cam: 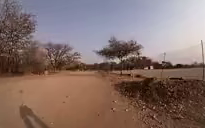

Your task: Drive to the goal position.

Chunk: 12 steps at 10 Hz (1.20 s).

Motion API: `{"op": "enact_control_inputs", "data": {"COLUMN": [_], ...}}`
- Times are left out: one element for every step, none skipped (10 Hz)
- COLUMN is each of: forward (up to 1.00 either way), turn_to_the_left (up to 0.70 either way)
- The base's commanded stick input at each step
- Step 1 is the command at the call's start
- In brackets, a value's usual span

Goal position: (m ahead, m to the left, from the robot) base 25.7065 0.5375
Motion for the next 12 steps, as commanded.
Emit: {"op": "enact_control_inputs", "data": {"forward": [0.70,0.70,0.70,0.70,0.70,0.70,0.70,0.70,0.70,0.70,0.70,0.70], "turn_to_the_left": [0.00,0.00,0.00,0.00,0.00,0.00,0.00,0.11,0.28,0.35,0.35,0.00]}}
